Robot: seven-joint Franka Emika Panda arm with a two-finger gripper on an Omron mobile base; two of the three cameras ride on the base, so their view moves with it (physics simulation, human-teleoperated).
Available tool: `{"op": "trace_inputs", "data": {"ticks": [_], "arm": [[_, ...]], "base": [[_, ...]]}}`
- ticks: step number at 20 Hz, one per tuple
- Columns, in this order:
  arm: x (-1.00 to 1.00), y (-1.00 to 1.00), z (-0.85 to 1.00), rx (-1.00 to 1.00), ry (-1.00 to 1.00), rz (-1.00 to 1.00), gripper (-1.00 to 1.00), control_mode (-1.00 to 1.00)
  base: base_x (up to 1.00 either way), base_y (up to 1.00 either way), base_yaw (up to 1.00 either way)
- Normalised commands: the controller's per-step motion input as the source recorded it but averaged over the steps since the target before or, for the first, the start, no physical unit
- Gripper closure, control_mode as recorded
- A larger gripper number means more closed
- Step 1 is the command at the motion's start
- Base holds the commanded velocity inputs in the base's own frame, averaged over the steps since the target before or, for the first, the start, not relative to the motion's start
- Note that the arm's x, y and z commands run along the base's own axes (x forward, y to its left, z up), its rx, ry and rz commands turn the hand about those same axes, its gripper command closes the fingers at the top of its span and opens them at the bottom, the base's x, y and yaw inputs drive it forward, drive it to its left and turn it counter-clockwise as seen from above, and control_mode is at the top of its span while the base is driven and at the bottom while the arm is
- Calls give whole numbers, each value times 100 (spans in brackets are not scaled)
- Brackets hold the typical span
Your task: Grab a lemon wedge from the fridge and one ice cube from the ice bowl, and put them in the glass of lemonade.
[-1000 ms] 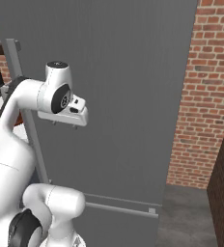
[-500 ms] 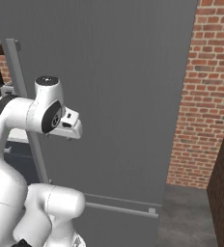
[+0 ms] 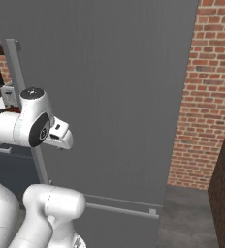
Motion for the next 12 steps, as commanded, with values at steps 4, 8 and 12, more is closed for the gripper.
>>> {"op": "trace_inputs", "data": {"ticks": [4, 8, 12], "arm": [[0, 23, 0, 0, 0, -12, -100, -100], [0, 0, 0, 0, 0, 0, -100, -100], [0, 0, 0, 0, 0, 0, -100, 100]], "base": [[0, 0, 0], [0, 0, 0], [-8, 3, 0]]}}
